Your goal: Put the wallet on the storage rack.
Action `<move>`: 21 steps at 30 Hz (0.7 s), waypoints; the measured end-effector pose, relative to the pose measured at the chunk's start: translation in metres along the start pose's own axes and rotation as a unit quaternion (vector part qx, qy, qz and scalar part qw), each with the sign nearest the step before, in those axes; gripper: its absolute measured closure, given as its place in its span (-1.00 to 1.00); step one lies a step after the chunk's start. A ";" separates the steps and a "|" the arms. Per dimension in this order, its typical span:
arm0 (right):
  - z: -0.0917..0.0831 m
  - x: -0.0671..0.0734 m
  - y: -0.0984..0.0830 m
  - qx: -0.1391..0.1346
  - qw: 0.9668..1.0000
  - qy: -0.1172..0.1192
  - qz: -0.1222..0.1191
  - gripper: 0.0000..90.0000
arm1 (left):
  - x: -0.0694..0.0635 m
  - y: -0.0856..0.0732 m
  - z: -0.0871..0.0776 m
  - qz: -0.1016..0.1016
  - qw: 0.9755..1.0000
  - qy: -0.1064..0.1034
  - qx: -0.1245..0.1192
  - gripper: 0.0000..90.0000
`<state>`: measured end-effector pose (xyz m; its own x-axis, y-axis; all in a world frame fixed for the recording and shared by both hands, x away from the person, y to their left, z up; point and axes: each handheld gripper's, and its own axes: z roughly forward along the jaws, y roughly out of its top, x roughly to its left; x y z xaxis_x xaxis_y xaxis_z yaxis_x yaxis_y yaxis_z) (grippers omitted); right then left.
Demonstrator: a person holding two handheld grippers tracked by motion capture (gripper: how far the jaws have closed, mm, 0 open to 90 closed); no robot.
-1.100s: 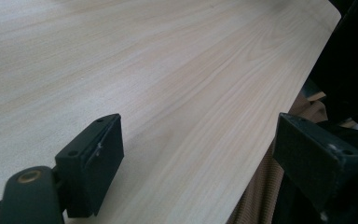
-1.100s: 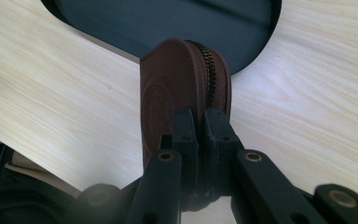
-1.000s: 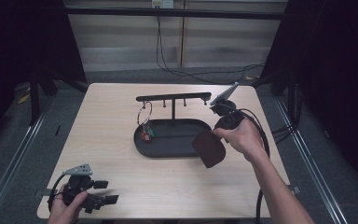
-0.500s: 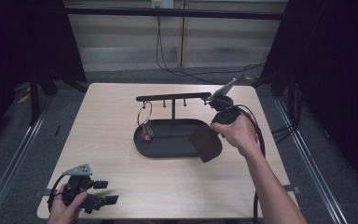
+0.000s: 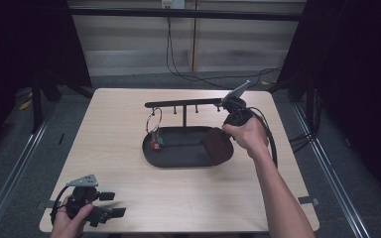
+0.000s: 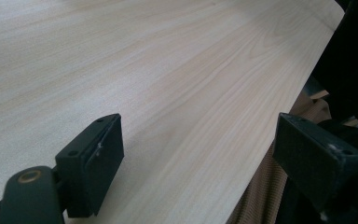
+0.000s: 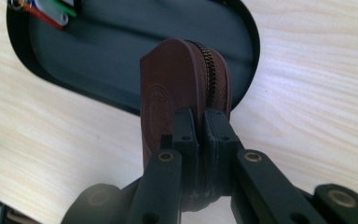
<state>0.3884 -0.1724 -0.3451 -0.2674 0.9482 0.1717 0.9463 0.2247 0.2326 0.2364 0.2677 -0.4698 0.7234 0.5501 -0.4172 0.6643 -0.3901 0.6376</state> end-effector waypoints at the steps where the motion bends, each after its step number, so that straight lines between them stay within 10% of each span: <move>1: 0.001 -0.001 0.002 -0.001 1.000 0.001 0.003 0.87 | 0.000 0.000 0.000 0.000 1.000 0.001 0.001 -0.64; 21: 0.038 -0.014 0.019 -0.043 0.997 0.044 0.054 0.87 | -0.001 0.000 0.001 0.003 1.000 0.001 0.006 -0.64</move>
<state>0.4169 -0.1734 -0.3794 -0.1844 0.9412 0.2831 0.9523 0.0999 0.2882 0.2361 0.2664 -0.4698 0.7272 0.5495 -0.4113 0.6620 -0.4032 0.6318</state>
